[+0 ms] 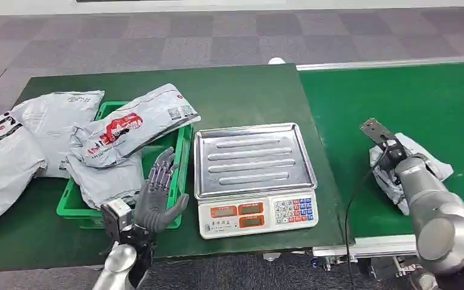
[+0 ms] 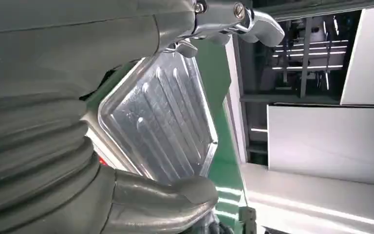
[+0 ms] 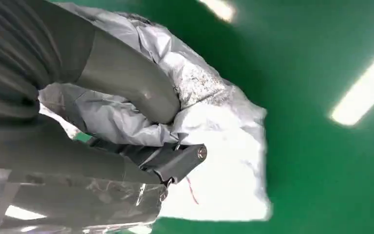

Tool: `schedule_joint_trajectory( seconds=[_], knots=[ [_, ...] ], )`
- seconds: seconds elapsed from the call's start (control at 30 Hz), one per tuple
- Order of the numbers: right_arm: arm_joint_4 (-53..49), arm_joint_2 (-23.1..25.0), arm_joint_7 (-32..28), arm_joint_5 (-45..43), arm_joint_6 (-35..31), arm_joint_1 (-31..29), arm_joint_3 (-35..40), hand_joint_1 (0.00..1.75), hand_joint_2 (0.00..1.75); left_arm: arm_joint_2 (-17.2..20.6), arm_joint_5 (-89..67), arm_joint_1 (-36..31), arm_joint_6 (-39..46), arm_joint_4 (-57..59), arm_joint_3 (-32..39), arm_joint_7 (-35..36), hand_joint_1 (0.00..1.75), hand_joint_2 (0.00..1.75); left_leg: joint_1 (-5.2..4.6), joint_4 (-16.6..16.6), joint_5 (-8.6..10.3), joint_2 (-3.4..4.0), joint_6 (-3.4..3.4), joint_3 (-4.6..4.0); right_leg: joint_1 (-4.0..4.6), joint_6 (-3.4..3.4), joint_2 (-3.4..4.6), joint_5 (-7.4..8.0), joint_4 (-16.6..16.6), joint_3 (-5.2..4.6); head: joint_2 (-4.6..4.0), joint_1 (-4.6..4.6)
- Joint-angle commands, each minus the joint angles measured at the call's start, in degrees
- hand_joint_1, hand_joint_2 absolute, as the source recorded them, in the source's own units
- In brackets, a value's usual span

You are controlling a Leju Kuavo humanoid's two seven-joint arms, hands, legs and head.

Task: Moved the parcel from conveyor to table for the left to box.

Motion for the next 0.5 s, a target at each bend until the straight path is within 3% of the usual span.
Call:
schedule_joint_trajectory(
  seconds=[0.03, 0.07, 0.1, 0.5],
  knots=[
    [-7.7, 5.5, -30.0, -11.1, -18.9, -3.1, -7.6, 1.75, 1.75, 0.5, -0.1, -0.2, 0.5, 0.0, 0.3, 0.3, 0.0, 1.75, -0.04, 0.0, -0.08, 0.42, -0.03, 0.08, -0.04, -0.02, 0.46, 0.07, 0.0, -0.12, 0.02, -0.02],
    [-12.8, 7.1, -37.3, -15.5, -22.6, -1.0, -7.3, 1.75, 1.75, 0.5, -0.9, -0.8, 1.0, 0.6, -0.2, -0.1, 0.0, 1.75, -0.01, 0.0, -0.06, 0.29, -0.03, 0.04, -0.01, -0.01, 0.34, 0.06, 0.0, -0.1, 0.0, -0.02],
    [-14.7, 7.3, -38.0, -17.1, -22.9, 0.2, -6.1, 1.75, 1.75, 0.4, -1.5, -1.2, 1.7, 1.0, -0.3, -0.5, 0.0, 1.75, 0.02, 0.0, -0.09, 0.37, -0.05, 0.09, 0.02, -0.03, 0.46, 0.06, 0.0, -0.07, 0.02, -0.02],
    [-16.9, 7.5, -37.1, -18.8, -22.8, 1.7, -4.2, 1.75, 1.75, 0.4, -1.5, -1.5, 1.9, 1.3, -0.2, -0.5, 0.0, 1.75, 0.01, 0.0, -0.04, 0.16, -0.03, 0.06, 0.0, 0.0, 0.24, 0.04, -0.1, -0.06, 0.02, -0.02]
  ],
)
